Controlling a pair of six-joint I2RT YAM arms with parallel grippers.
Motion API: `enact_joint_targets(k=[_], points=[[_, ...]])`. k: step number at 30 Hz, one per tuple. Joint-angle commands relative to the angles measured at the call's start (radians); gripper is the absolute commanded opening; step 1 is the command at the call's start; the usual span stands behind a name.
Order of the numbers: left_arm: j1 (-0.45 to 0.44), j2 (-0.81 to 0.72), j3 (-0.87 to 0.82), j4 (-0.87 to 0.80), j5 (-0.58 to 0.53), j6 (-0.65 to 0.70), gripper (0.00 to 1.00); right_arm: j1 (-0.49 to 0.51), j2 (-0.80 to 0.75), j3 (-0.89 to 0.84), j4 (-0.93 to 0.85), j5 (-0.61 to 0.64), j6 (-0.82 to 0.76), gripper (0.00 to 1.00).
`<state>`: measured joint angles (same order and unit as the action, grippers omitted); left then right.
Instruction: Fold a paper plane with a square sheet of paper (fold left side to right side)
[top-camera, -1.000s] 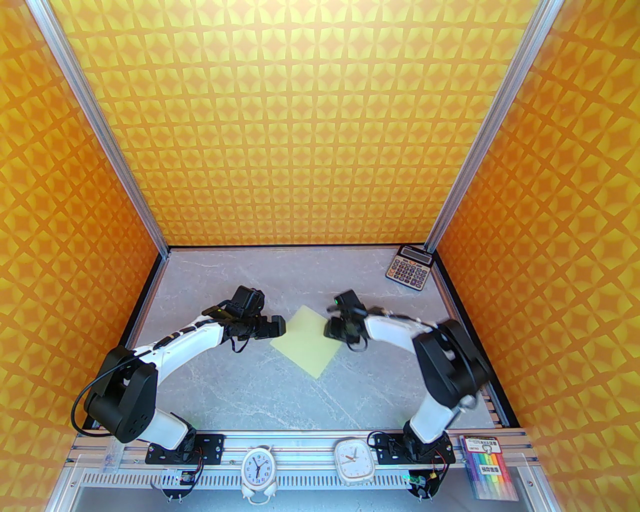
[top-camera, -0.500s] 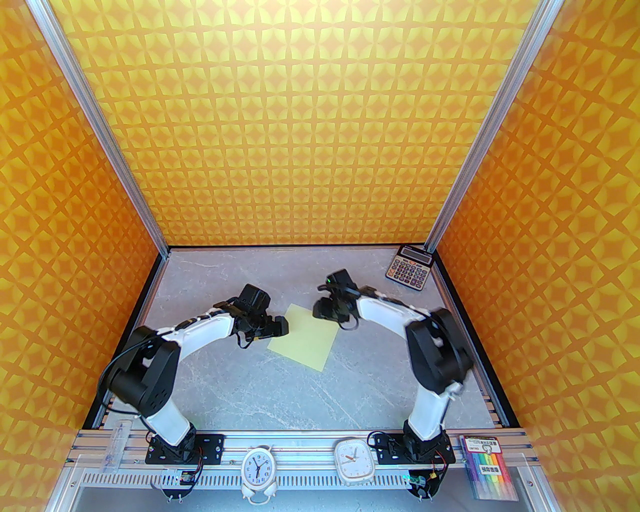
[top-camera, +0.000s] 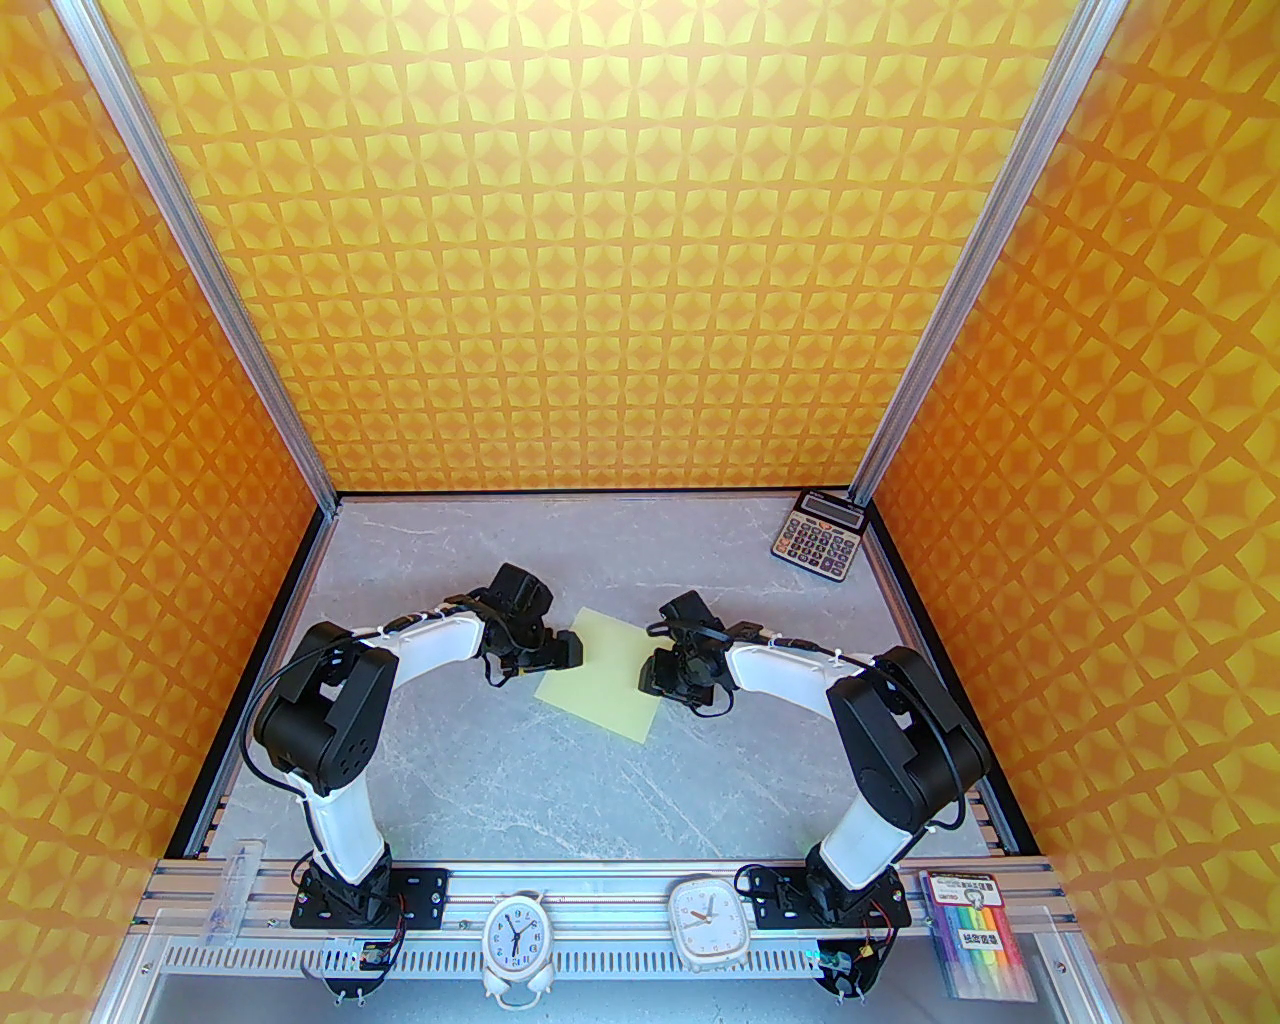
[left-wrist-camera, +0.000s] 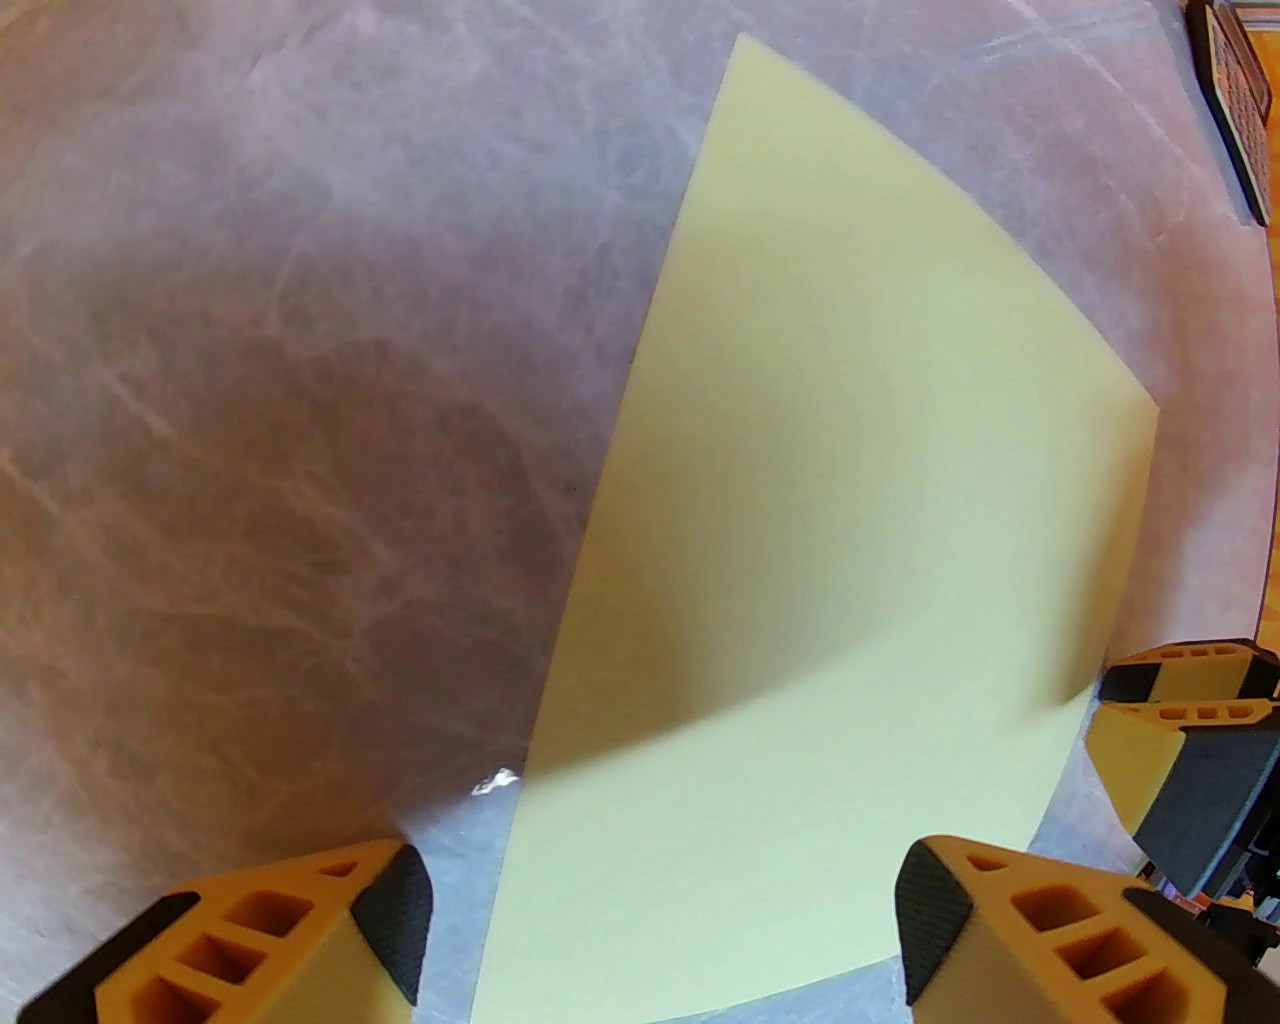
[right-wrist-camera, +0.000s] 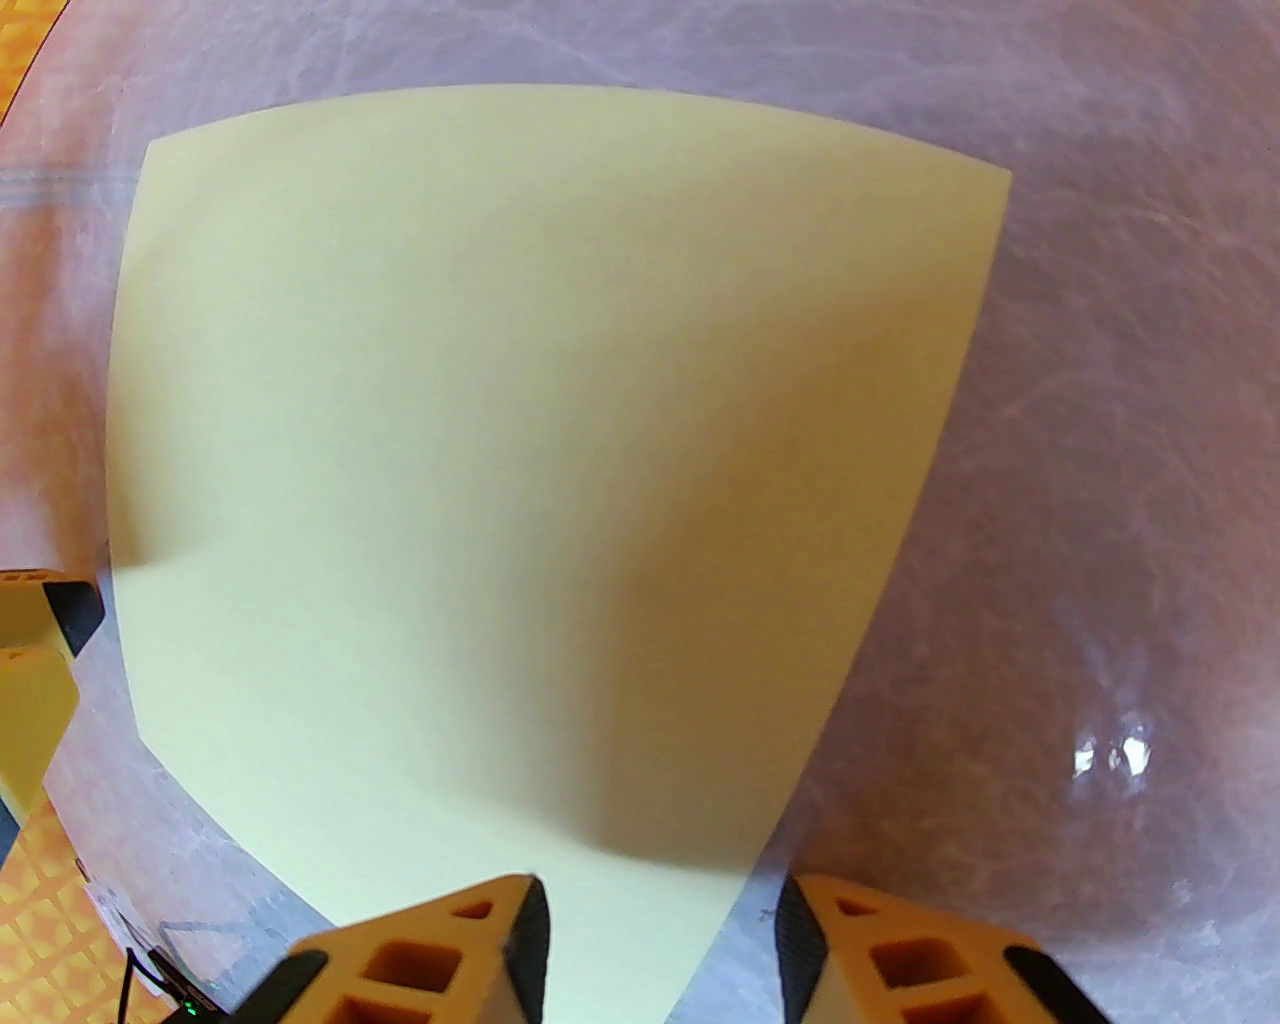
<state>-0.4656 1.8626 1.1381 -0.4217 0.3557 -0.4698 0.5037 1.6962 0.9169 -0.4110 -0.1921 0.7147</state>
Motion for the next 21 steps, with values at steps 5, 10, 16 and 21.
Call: enact_joint_targets(k=[5,10,16,21], points=[[-0.051,0.036,0.034,-0.029,0.046,0.060,0.80,0.014,0.064,-0.016,0.084,-0.018,0.025,0.43],[-0.091,0.042,0.033,-0.035,0.065,0.044,0.80,0.015,0.072,-0.013,0.090,-0.024,0.023,0.43],[-0.101,0.047,0.017,0.004,0.097,0.001,0.80,0.016,0.074,-0.011,0.093,-0.027,0.019,0.43],[-0.096,0.040,0.008,0.046,0.131,-0.039,0.80,0.016,0.078,-0.017,0.101,-0.033,0.023,0.42]])
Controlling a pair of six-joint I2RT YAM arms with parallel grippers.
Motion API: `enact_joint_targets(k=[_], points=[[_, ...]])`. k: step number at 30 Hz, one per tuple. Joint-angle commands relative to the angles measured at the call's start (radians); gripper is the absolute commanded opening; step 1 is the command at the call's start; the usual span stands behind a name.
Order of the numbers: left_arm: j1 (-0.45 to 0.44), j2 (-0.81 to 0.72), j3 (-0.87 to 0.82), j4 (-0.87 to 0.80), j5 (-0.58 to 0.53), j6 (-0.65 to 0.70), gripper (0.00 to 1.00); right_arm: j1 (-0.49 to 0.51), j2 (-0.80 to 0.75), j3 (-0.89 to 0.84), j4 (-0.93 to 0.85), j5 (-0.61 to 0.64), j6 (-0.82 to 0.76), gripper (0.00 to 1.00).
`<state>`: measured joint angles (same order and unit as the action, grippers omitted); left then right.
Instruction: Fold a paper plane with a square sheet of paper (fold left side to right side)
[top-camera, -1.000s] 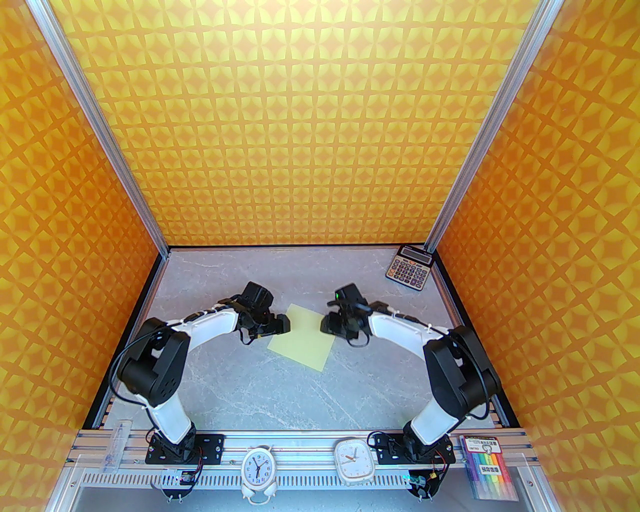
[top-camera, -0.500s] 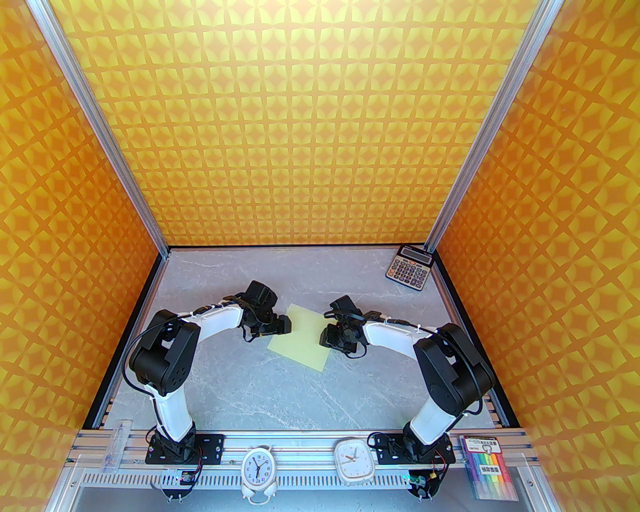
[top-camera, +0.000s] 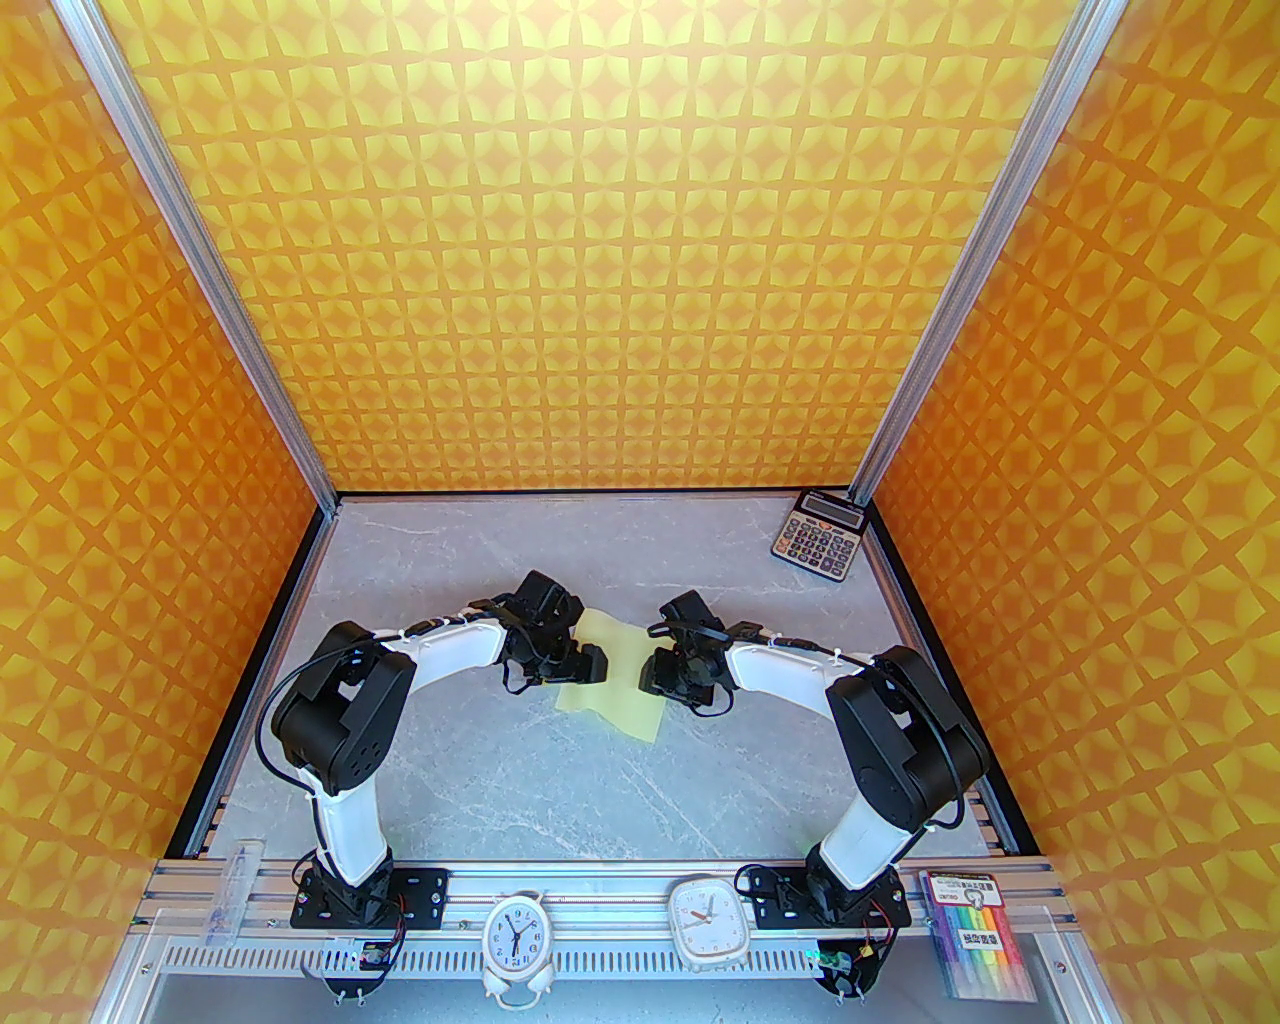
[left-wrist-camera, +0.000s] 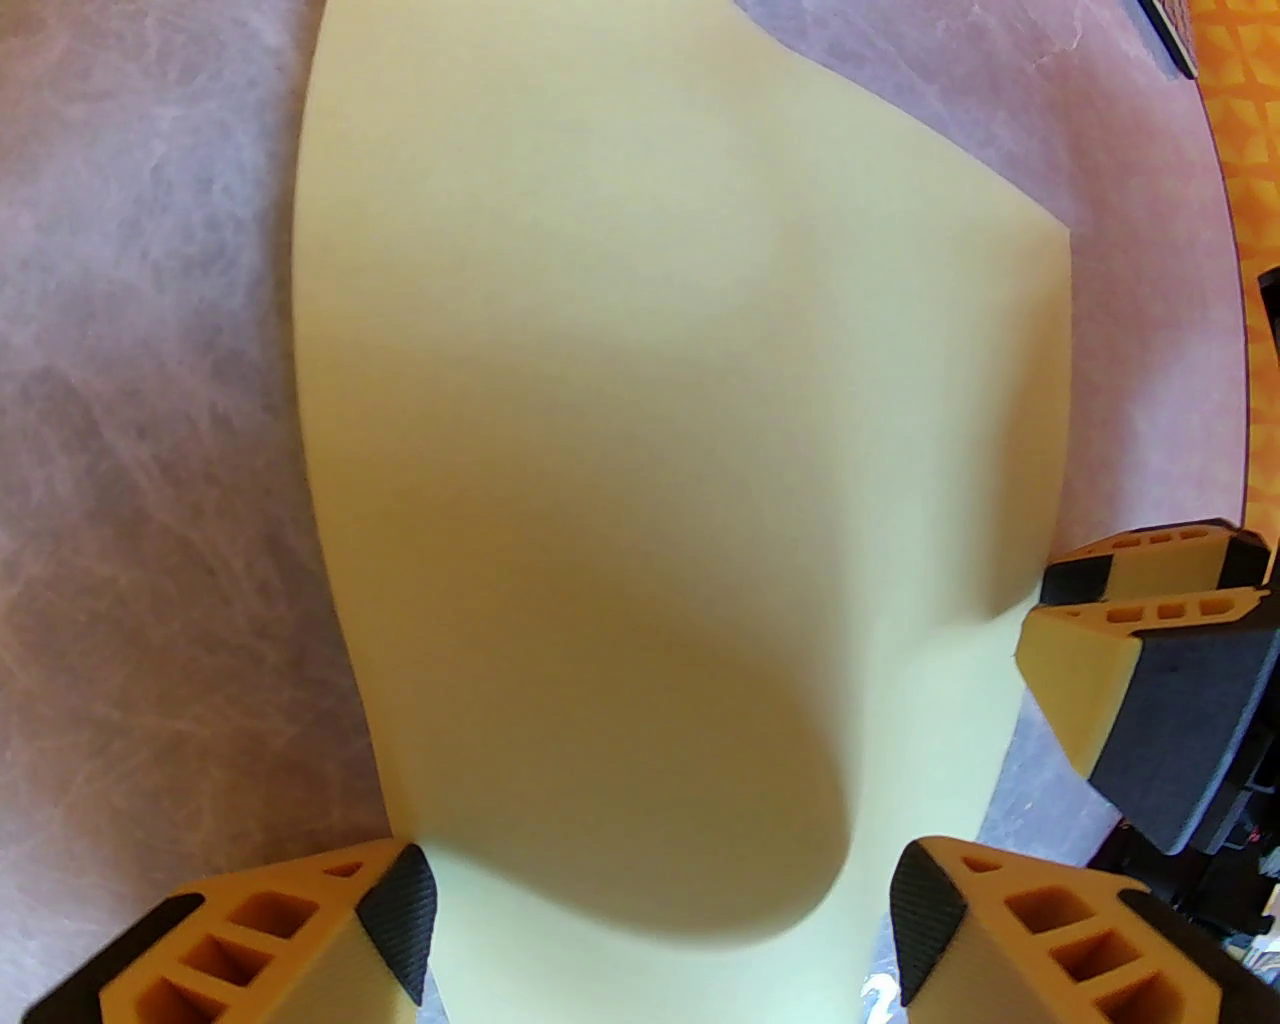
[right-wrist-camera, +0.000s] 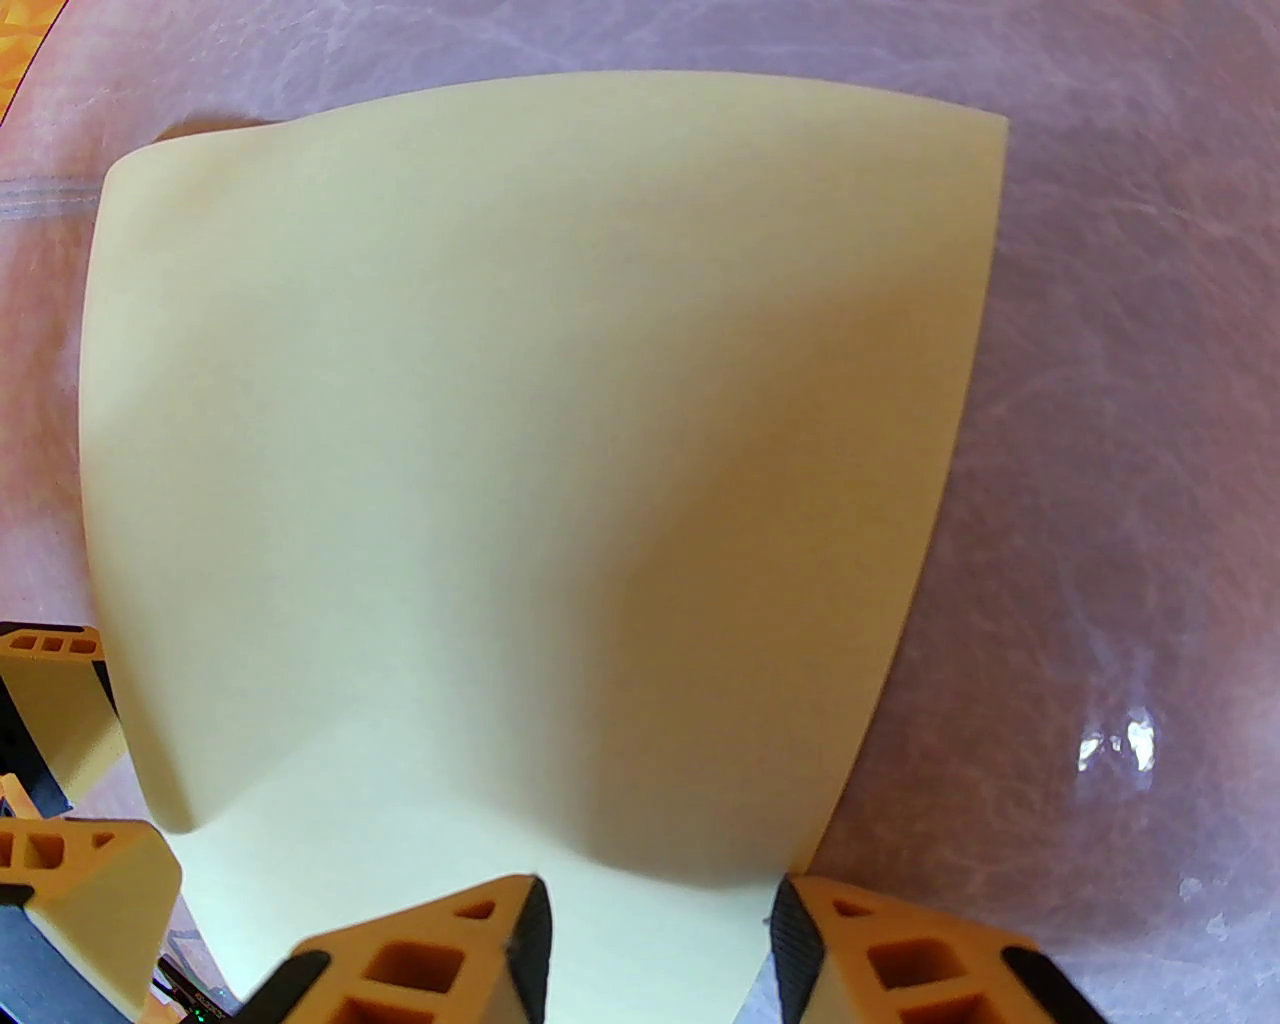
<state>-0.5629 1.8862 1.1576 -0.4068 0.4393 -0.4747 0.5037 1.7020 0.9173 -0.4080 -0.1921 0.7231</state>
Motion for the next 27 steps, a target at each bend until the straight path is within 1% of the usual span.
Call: enact_joint_targets(k=[1,6,8,16,19,21,23,27], points=[[0.004,0.013,-0.018,0.055,0.070,-0.046,0.79,0.016,0.070,-0.021,0.102,-0.036,0.015,0.42],[0.027,0.011,-0.070,0.233,0.198,-0.159,0.80,0.016,0.062,-0.026,0.106,-0.038,0.015,0.44],[0.044,0.019,-0.098,0.350,0.257,-0.228,0.79,0.016,0.062,-0.024,0.107,-0.042,0.014,0.44],[0.090,0.065,-0.121,0.695,0.372,-0.424,0.79,0.016,0.065,-0.033,0.114,-0.046,0.013,0.44],[0.097,0.087,-0.119,0.790,0.400,-0.475,0.78,0.015,0.071,-0.034,0.114,-0.042,0.012,0.43],[0.101,0.090,-0.115,0.793,0.402,-0.468,0.79,0.017,0.073,-0.034,0.115,-0.041,0.012,0.42],[0.106,0.094,-0.105,0.786,0.407,-0.456,0.79,0.015,0.070,-0.036,0.116,-0.041,0.012,0.43],[0.107,0.094,-0.083,0.729,0.428,-0.380,0.79,0.015,0.070,-0.032,0.109,-0.038,0.007,0.43]])
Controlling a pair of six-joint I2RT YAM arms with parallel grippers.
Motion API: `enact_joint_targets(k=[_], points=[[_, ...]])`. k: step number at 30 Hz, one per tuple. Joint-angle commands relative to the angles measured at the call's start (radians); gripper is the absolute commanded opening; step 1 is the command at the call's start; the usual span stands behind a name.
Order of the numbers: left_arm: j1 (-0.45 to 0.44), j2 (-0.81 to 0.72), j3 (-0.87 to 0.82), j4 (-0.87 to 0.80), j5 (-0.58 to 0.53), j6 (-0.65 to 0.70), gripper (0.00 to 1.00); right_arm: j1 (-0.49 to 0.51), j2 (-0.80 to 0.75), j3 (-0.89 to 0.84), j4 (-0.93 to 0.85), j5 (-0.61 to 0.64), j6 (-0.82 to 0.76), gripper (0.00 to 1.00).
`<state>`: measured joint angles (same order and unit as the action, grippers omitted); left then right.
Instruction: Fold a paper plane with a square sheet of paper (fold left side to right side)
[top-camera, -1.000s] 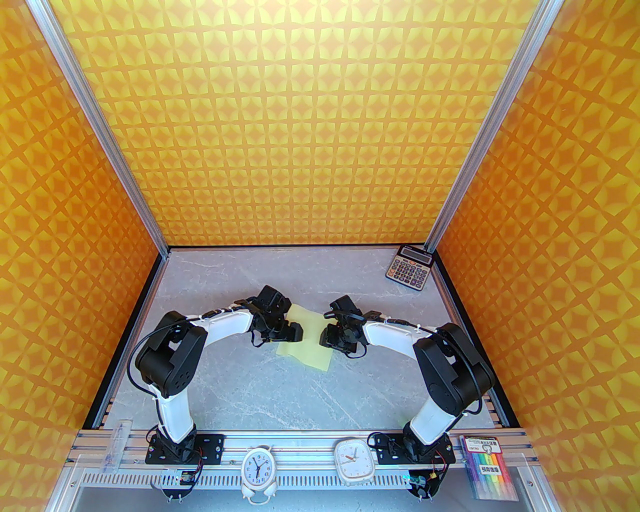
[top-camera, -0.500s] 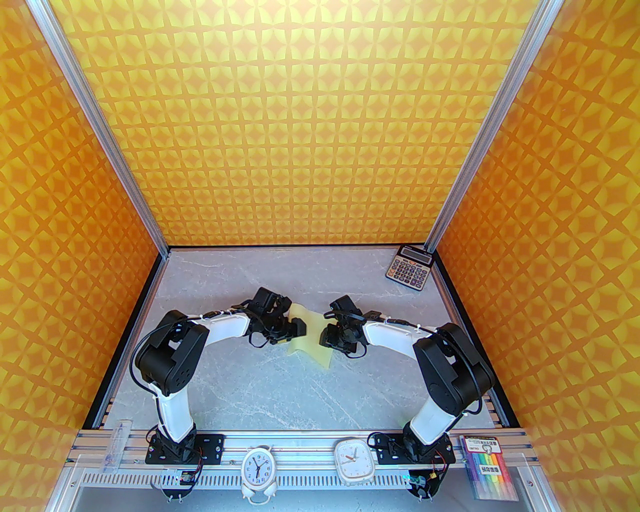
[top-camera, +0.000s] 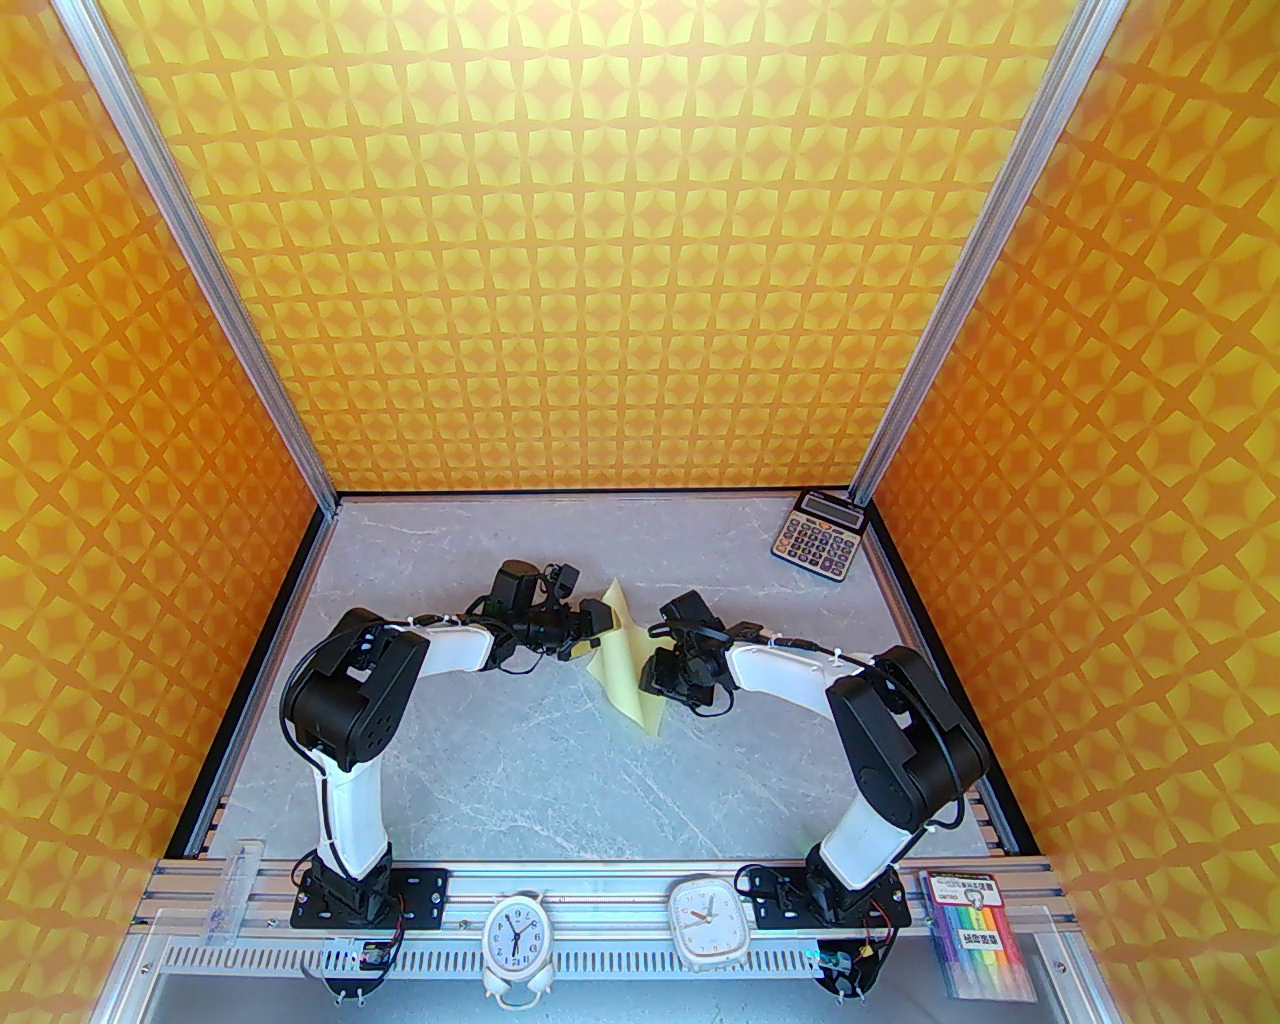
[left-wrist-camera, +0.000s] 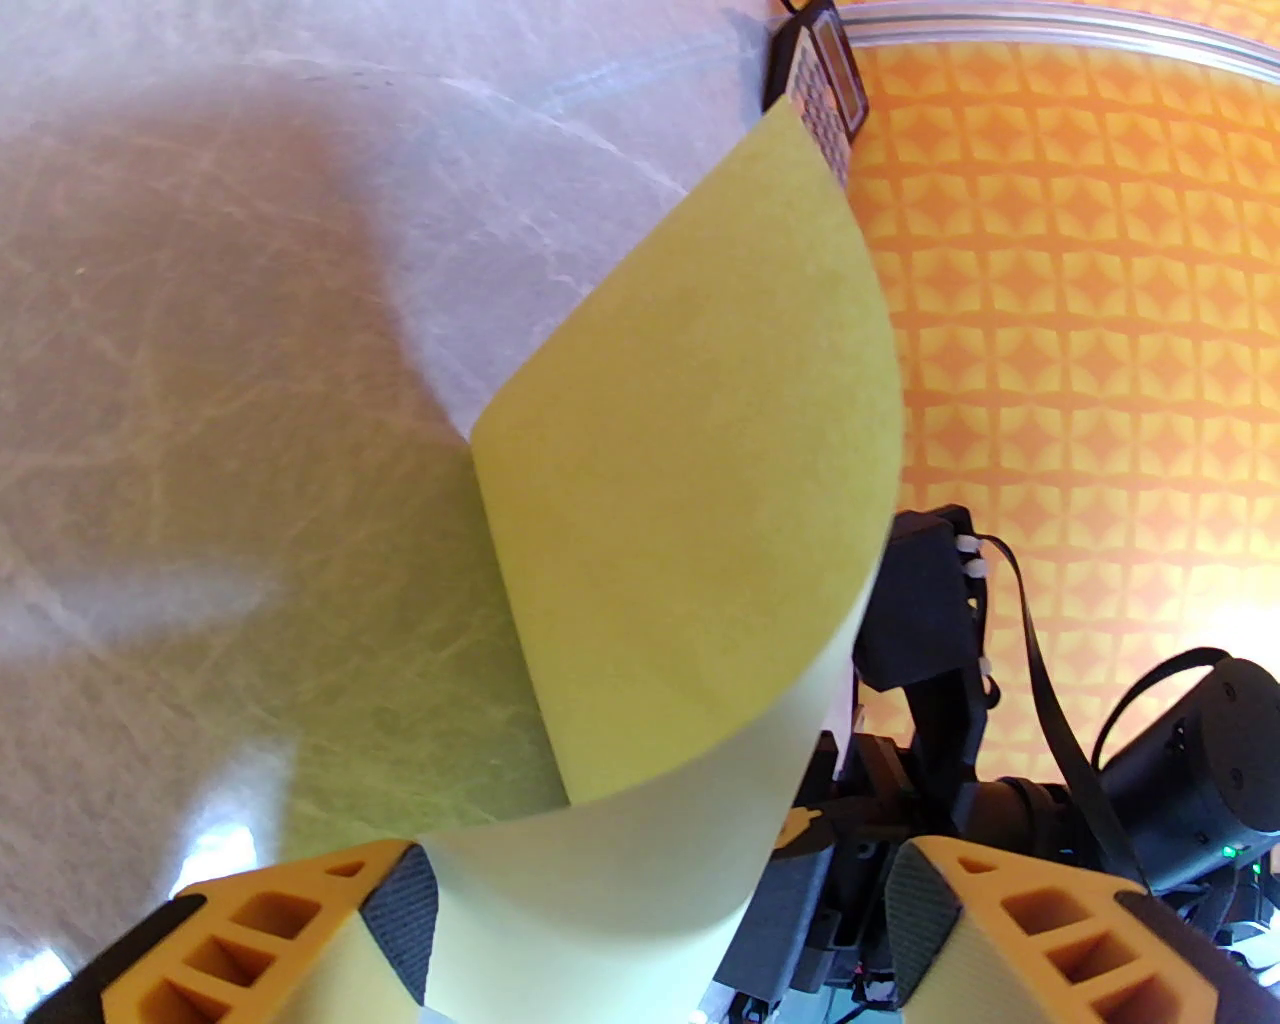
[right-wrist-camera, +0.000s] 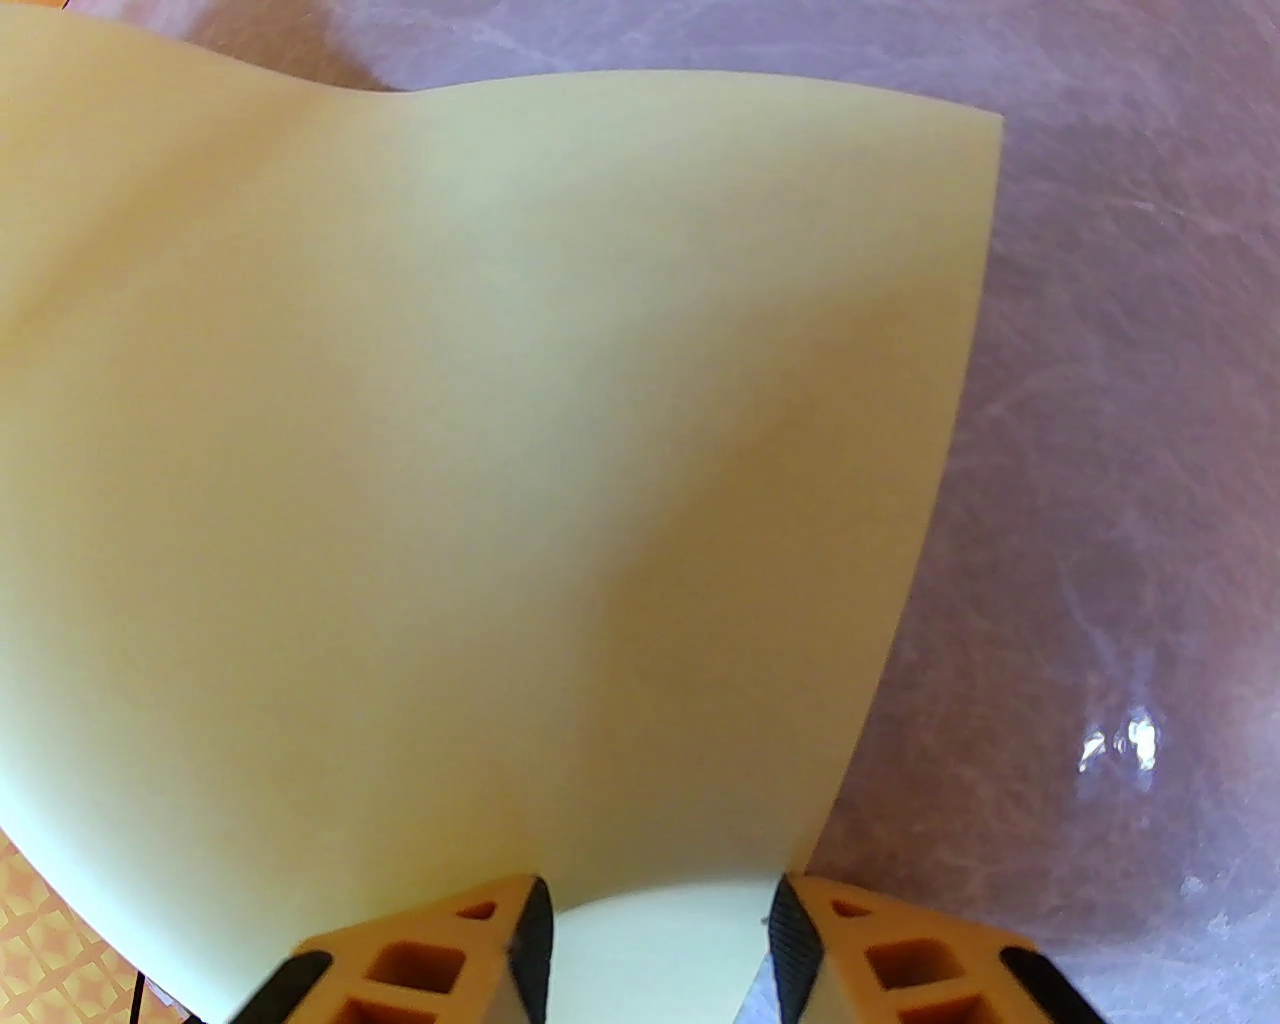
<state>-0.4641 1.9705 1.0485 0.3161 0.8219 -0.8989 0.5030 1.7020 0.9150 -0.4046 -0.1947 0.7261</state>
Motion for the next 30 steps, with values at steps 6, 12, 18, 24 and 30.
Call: enact_joint_targets(k=[6,12,18,24,30], points=[[0.023,0.023,0.088,-0.064,0.045,0.130,0.79,0.016,0.074,-0.027,0.102,-0.042,0.001,0.43],[0.039,0.065,0.169,-0.097,0.045,0.155,0.78,0.016,0.067,-0.027,0.088,-0.037,-0.005,0.43],[0.039,0.053,0.164,-0.167,0.057,0.201,0.73,0.016,0.053,-0.031,0.080,-0.022,-0.008,0.42],[0.039,0.019,0.134,-0.341,0.050,0.341,0.71,0.012,0.046,-0.030,0.081,-0.020,-0.012,0.43],[0.043,0.011,0.154,-0.480,-0.029,0.470,0.72,0.012,0.042,-0.032,0.085,-0.023,-0.008,0.43]])
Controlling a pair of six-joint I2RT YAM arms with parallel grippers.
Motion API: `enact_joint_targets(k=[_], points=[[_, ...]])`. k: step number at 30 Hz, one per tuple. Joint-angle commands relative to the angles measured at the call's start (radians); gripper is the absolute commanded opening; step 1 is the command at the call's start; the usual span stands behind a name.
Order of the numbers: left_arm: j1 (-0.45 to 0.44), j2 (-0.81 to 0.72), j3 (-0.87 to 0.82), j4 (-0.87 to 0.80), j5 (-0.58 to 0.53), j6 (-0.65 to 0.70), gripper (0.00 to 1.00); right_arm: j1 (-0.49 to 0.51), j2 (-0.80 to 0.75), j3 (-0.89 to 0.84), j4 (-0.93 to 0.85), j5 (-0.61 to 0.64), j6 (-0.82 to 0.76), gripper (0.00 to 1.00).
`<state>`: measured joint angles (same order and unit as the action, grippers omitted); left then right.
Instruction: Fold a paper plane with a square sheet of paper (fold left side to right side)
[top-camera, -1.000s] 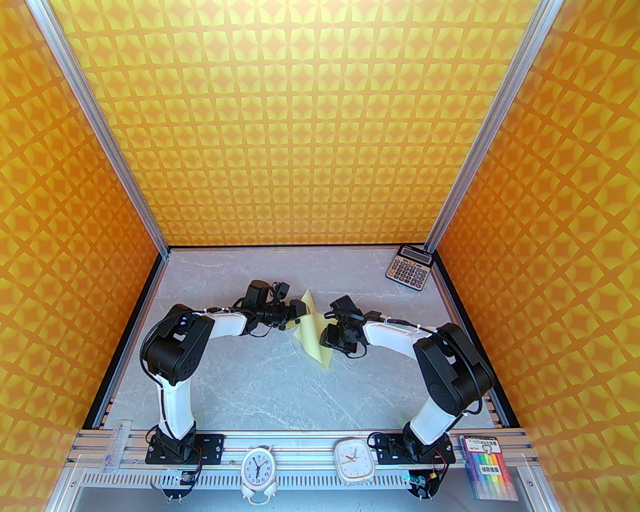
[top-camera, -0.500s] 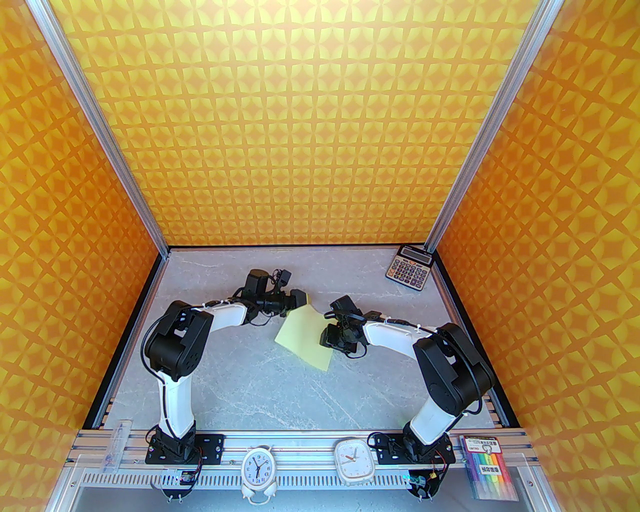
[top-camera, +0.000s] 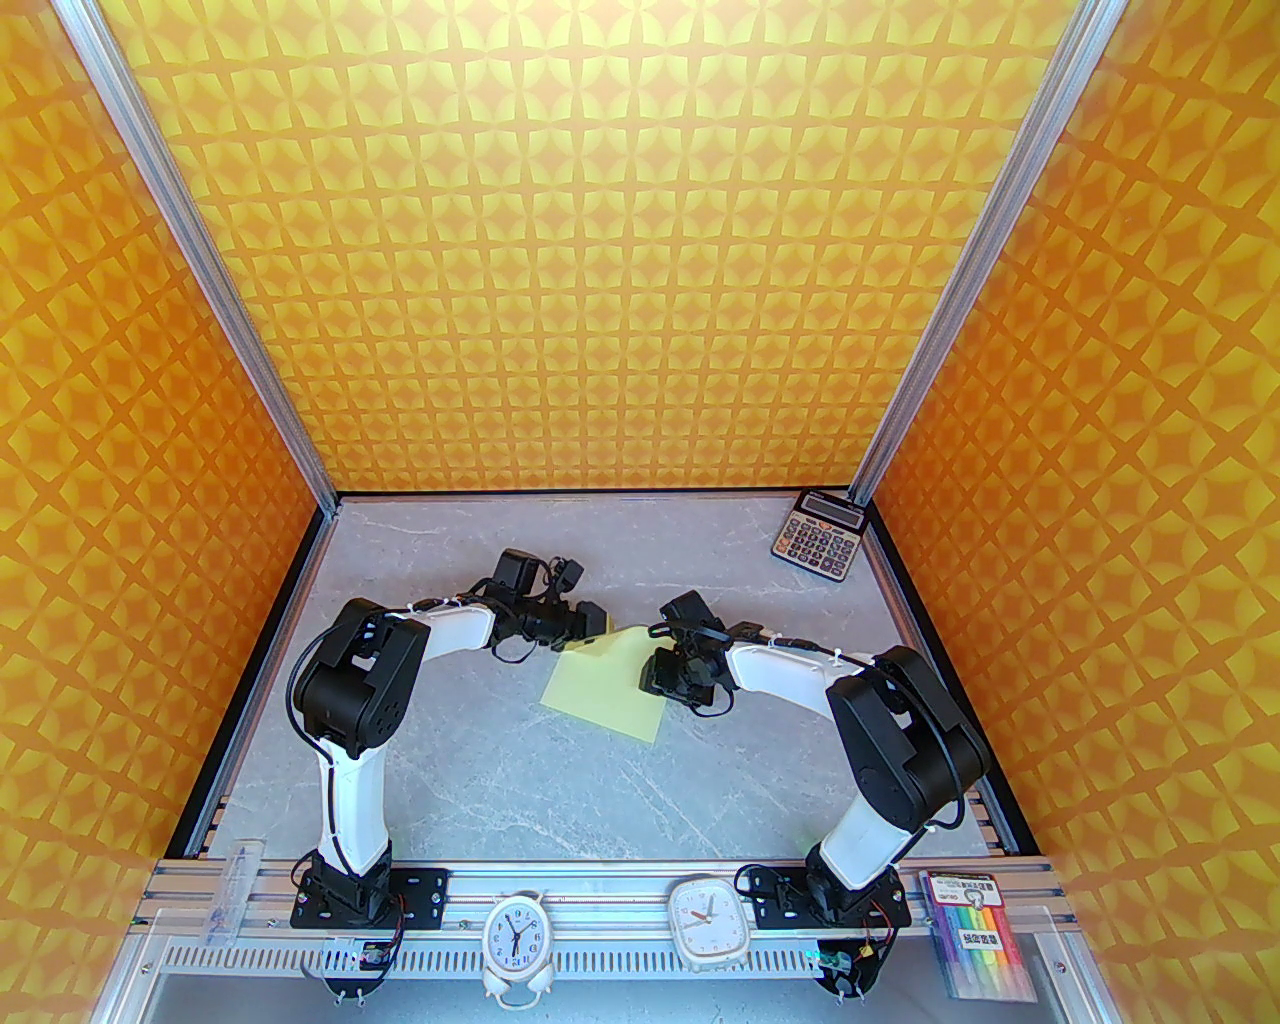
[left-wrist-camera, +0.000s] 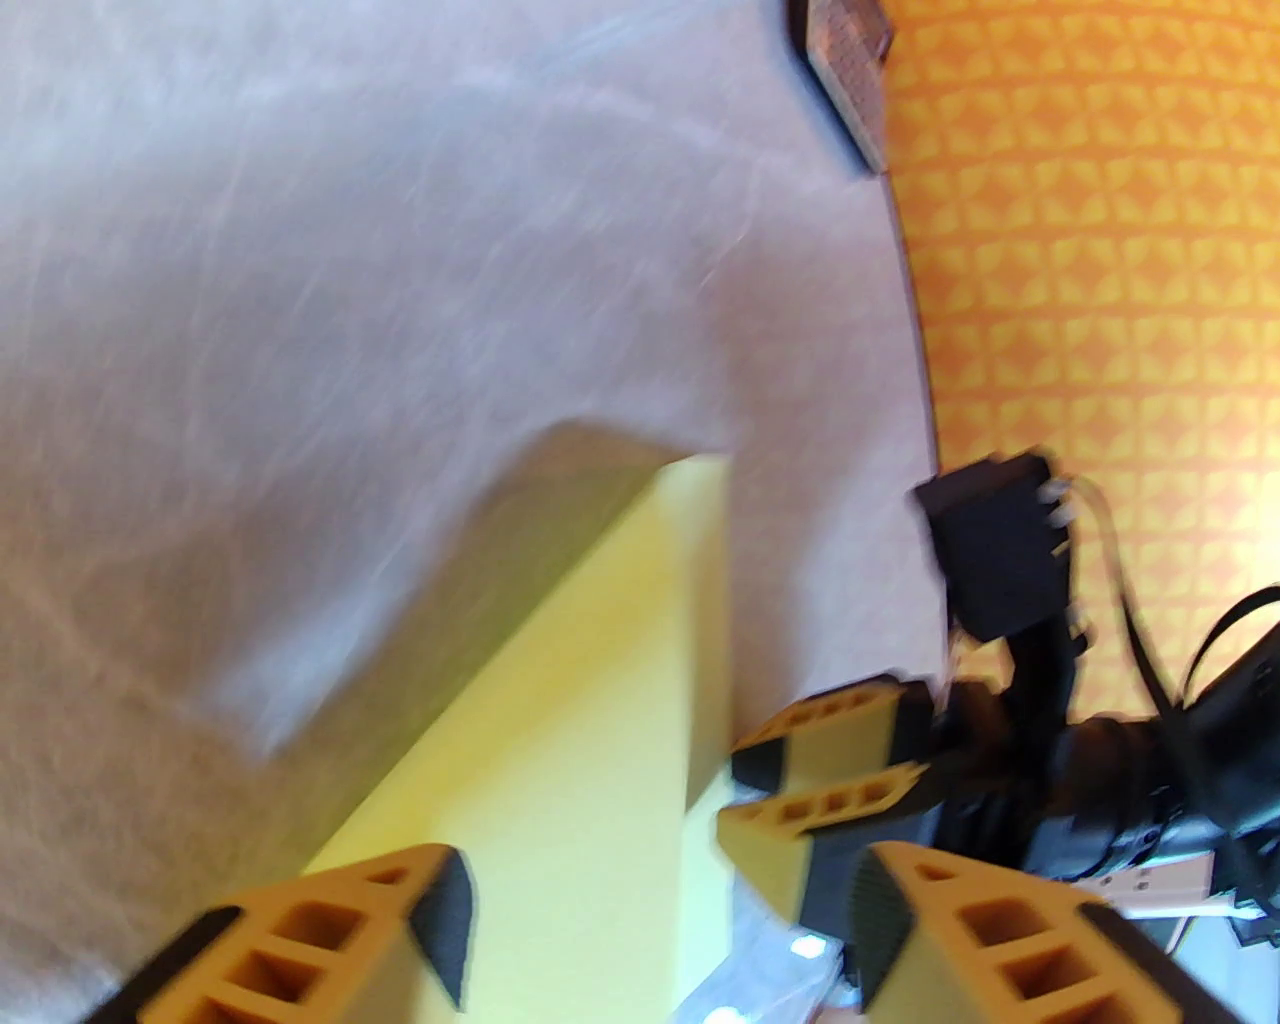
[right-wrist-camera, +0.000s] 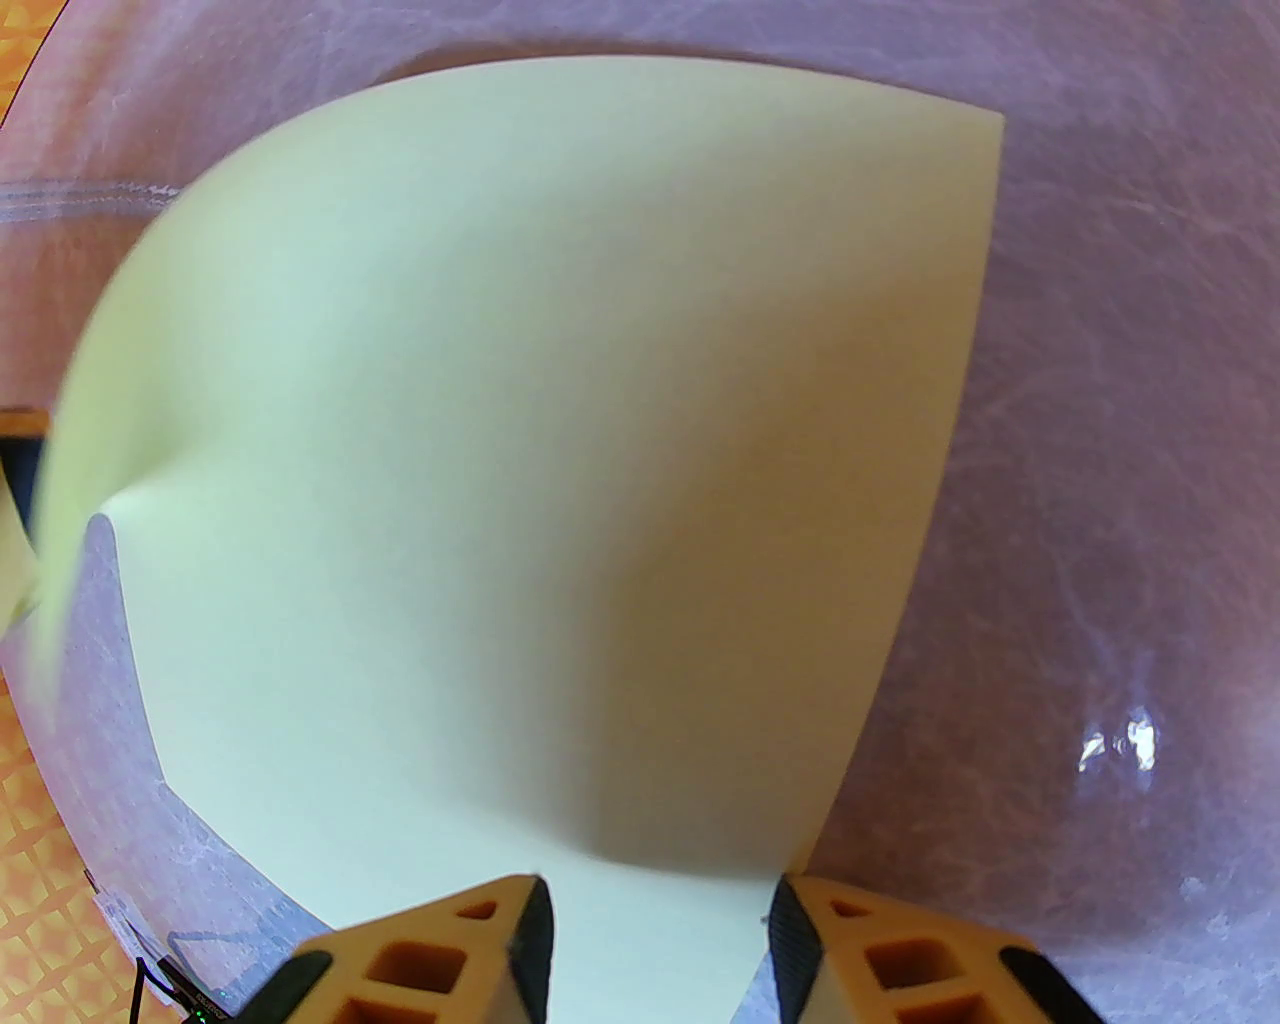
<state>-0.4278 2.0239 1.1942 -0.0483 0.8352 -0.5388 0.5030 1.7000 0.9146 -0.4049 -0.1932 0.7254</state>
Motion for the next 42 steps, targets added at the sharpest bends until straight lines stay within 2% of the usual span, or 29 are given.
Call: enact_joint_targets(k=[1,2,16,21,25,30,33,35,42], points=[[0.010,-0.039,0.016,-0.125,-0.052,0.117,0.74,0.012,0.043,-0.031,0.084,-0.025,-0.007,0.43],[0.013,-0.037,0.022,-0.128,-0.059,0.121,0.77,0.012,0.042,-0.033,0.084,-0.025,-0.009,0.43],[0.047,0.008,0.149,-0.222,-0.133,0.219,0.78,0.012,0.018,-0.055,0.081,-0.023,-0.009,0.43],[0.042,0.046,0.176,-0.265,-0.136,0.262,0.76,0.012,0.015,-0.055,0.074,-0.019,-0.012,0.44],[0.041,0.058,0.167,-0.299,-0.136,0.290,0.68,0.013,0.014,-0.051,0.068,-0.011,-0.014,0.44],[0.038,0.047,0.130,-0.314,-0.136,0.316,0.66,0.012,0.016,-0.048,0.068,-0.009,-0.014,0.44],[0.038,0.045,0.119,-0.322,-0.136,0.334,0.58,0.012,0.017,-0.048,0.069,-0.009,-0.014,0.44],[0.038,0.052,0.116,-0.326,-0.135,0.337,0.46,0.012,0.017,-0.045,0.067,-0.011,-0.015,0.44],[0.037,0.006,0.126,-0.329,-0.136,0.320,0.15,0.012,0.010,-0.045,0.066,-0.012,-0.023,0.42]])
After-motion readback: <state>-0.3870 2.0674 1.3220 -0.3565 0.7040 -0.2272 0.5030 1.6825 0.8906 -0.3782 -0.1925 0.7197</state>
